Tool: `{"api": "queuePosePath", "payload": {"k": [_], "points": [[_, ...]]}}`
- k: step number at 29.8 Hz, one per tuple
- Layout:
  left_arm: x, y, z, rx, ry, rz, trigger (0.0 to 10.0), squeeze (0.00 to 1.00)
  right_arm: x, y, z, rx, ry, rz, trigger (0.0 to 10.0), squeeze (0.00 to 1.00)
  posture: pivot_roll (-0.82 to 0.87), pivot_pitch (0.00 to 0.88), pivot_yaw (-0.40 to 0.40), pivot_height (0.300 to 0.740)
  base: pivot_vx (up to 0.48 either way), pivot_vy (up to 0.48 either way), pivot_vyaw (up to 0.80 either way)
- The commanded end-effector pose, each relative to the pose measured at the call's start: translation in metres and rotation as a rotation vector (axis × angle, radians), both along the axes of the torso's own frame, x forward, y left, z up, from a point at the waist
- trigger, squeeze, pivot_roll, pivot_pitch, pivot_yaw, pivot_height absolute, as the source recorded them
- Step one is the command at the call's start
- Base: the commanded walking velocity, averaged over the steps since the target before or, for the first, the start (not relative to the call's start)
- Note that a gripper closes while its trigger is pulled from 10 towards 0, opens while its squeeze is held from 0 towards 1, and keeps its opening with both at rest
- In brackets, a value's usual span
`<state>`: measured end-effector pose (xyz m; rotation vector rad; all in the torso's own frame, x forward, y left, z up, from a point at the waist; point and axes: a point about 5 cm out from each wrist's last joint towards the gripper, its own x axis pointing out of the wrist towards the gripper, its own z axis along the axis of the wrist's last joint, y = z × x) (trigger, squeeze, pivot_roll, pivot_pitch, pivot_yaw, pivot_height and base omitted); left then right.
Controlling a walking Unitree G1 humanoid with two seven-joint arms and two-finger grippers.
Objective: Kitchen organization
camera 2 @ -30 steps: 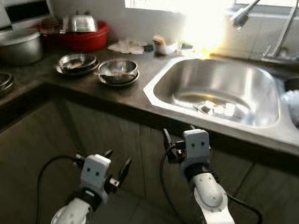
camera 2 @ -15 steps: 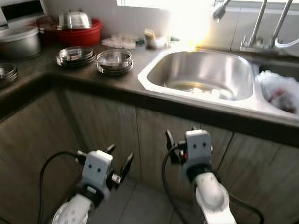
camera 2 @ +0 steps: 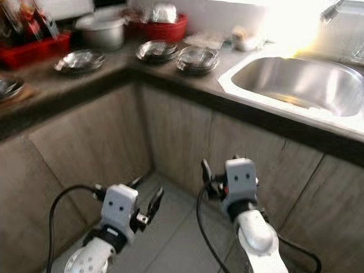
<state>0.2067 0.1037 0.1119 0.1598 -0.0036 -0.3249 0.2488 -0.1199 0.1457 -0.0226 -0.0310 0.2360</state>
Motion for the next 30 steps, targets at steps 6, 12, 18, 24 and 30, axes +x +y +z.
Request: {"api": "queuePosePath", "payload": {"k": [6,12,18,24,30], "points": [[0.0019,-0.0021,0.0024,-0.006,-0.001,0.014,10.0,0.00,0.0030,-0.0032,0.0031,-0.006,-0.011,-0.005,10.0,0.00,0.04,0.046,-0.005,0.740,0.000,0.000,0.77],[0.0020,-0.0016,0.0017,-0.006,0.006,0.018,10.0,0.00,0.0036,-0.0040,0.0023,0.013,-0.002,-0.018,10.0,0.00,0.04,0.047,-0.005,0.740,0.000,0.000,0.12],[0.0023,-0.0019,0.0017,-0.008,0.010,0.017,10.0,0.00,0.0038,-0.0035,0.0020,0.015,-0.001,-0.015,10.0,0.00,0.04,0.050,-0.003,0.740,0.000,0.000,0.00],[0.0035,-0.0005,0.0014,-0.034,0.026,0.034,10.0,0.00,0.0044,-0.0015,0.0014,0.015,0.002,-0.008,10.0,0.00,0.04,0.051,-0.005,0.740,0.000,0.000,0.00],[0.0036,-0.0008,0.0022,-0.033,0.021,0.031,10.0,0.00,0.0020,0.0011,-0.0006,0.016,0.009,0.004,10.0,0.00,0.04,0.051,-0.005,0.740,0.000,0.000,0.00]]}}
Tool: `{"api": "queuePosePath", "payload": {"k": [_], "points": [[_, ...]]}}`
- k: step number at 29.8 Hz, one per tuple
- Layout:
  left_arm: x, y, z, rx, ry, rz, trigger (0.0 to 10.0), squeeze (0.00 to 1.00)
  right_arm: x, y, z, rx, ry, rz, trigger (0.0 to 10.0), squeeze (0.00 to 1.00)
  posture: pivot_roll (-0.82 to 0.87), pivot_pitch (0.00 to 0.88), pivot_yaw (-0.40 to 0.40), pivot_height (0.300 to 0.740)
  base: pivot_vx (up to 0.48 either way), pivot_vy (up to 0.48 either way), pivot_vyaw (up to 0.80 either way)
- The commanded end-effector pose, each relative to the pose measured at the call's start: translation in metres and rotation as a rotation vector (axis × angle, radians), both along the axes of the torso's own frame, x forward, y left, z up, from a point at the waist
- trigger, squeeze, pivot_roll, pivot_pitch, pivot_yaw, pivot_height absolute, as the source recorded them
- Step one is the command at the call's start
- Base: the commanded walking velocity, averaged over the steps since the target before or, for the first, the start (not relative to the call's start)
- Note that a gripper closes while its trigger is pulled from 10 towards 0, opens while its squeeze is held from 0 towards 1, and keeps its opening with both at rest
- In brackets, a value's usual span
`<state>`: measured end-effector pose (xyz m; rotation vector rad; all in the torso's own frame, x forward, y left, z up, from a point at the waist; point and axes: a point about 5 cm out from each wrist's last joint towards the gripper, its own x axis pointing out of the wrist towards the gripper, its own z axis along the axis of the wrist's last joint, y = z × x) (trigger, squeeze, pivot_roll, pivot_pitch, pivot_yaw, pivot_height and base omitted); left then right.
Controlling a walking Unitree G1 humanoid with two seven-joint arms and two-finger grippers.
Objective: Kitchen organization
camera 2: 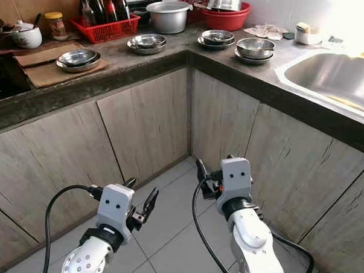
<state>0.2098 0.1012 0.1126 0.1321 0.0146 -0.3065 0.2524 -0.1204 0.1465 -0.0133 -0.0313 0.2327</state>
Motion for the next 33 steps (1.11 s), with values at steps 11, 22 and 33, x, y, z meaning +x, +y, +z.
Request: {"api": "queuePosePath", "payload": {"k": [11,22,33], "points": [[-0.002,0.000,0.002,-0.023,0.009,0.000,10.0,0.00,-0.013,0.010,-0.006,0.016,0.019,0.038,10.0,0.00,0.04,0.048,-0.004,0.740,0.000,0.000,0.00],[-0.004,-0.001,0.001,-0.035,0.022,-0.011,10.0,0.00,-0.013,0.012,-0.005,0.017,0.009,0.034,10.0,0.00,0.04,0.027,-0.002,0.740,0.000,0.000,0.33],[-0.004,-0.001,0.000,-0.032,0.024,-0.013,10.0,0.00,-0.009,0.007,-0.004,0.026,0.007,0.015,10.0,0.00,0.04,0.012,-0.001,0.740,0.167,0.000,0.36]]}}
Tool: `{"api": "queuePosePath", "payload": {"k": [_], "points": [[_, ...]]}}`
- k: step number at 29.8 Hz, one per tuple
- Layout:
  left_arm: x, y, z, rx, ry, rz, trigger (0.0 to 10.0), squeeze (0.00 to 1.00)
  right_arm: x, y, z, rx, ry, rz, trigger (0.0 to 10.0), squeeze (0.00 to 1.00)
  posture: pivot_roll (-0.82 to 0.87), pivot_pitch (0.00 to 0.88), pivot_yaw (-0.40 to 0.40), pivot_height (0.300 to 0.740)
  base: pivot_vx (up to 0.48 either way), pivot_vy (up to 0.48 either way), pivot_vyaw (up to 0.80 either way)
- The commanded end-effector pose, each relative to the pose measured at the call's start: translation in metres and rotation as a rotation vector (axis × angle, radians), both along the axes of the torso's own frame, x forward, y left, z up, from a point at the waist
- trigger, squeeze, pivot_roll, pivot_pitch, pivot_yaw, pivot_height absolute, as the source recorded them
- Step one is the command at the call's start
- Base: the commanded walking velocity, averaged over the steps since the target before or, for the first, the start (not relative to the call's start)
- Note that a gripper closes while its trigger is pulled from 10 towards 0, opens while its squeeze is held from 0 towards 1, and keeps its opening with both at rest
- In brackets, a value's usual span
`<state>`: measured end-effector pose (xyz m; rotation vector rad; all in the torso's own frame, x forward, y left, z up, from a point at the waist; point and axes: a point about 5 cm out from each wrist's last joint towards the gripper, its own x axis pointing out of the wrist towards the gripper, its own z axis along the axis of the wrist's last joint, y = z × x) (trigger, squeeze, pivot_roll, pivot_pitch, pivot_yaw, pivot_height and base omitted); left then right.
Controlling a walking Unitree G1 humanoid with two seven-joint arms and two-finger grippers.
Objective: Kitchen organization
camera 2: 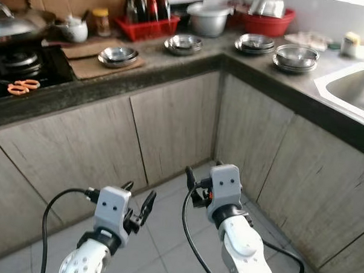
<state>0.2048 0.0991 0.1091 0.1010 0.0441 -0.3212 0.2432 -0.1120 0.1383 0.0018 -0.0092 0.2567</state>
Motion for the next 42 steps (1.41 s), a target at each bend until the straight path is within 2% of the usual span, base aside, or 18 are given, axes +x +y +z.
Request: {"api": "queuePosePath", "payload": {"k": [1,26,33,42], "points": [[0.000,0.001,0.003,-0.005,-0.011,0.000,10.0,0.00,0.001,-0.002,0.004,0.014,-0.017,-0.010,10.0,0.00,0.03,0.012,-0.001,0.740,0.266,0.000,0.00],[0.004,0.002,0.004,-0.005,-0.015,0.014,10.0,0.00,0.006,0.002,0.007,-0.003,-0.036,0.009,10.0,0.00,0.04,0.032,-0.005,0.740,0.323,0.000,0.00],[0.005,0.002,0.004,-0.005,-0.017,0.012,10.0,0.00,0.006,0.004,0.007,-0.005,-0.037,0.010,10.0,0.00,0.04,0.033,-0.006,0.740,0.349,0.000,0.80],[0.005,0.002,0.005,-0.004,-0.019,0.013,10.0,0.00,0.015,0.003,0.011,-0.009,-0.050,0.003,10.0,0.00,0.04,0.038,-0.001,0.740,0.322,0.000,0.80]]}}
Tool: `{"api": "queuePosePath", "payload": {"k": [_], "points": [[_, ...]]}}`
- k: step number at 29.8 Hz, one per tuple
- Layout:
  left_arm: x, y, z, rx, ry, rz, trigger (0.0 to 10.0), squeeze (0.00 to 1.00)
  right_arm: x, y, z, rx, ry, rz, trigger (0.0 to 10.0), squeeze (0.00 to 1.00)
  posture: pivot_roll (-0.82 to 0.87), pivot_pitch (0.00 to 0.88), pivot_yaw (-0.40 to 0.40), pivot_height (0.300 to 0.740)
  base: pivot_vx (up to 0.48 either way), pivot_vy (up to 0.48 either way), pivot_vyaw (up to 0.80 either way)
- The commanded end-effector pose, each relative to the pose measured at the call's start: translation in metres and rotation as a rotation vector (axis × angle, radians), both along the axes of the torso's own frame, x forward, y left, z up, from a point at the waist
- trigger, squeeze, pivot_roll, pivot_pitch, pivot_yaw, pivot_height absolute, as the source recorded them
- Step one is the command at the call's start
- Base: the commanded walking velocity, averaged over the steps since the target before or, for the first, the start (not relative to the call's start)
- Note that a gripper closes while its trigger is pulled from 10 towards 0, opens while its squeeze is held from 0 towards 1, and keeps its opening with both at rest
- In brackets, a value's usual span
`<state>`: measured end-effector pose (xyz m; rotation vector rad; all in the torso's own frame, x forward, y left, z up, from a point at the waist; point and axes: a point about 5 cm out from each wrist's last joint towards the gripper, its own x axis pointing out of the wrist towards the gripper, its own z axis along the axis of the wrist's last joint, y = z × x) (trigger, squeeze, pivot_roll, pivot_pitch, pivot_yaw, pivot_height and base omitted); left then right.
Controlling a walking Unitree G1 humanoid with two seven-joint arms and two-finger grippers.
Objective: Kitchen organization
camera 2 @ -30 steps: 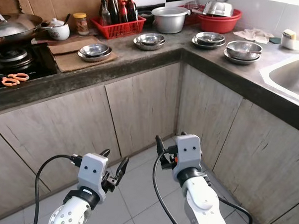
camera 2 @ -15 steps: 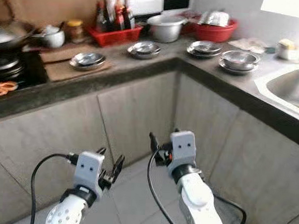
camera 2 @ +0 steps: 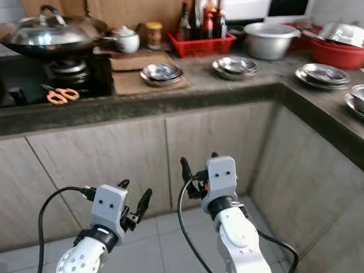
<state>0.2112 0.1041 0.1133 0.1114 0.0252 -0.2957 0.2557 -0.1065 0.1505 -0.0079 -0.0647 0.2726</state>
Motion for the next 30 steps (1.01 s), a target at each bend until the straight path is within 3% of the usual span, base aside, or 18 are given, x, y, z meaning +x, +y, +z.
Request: {"api": "queuePosePath", "payload": {"k": [1,30], "points": [[-0.001,-0.003,0.001,-0.012,0.003,-0.010,10.0,0.00,0.003,-0.003,0.000,-0.002,0.004,-0.018,10.0,0.00,0.05,0.038,-0.003,0.740,0.281,0.000,0.00],[-0.001,-0.004,0.001,-0.016,0.006,-0.013,10.0,0.00,0.016,-0.003,0.006,0.009,-0.029,-0.034,10.0,0.00,0.05,0.039,-0.011,0.740,0.302,0.000,0.00]]}}
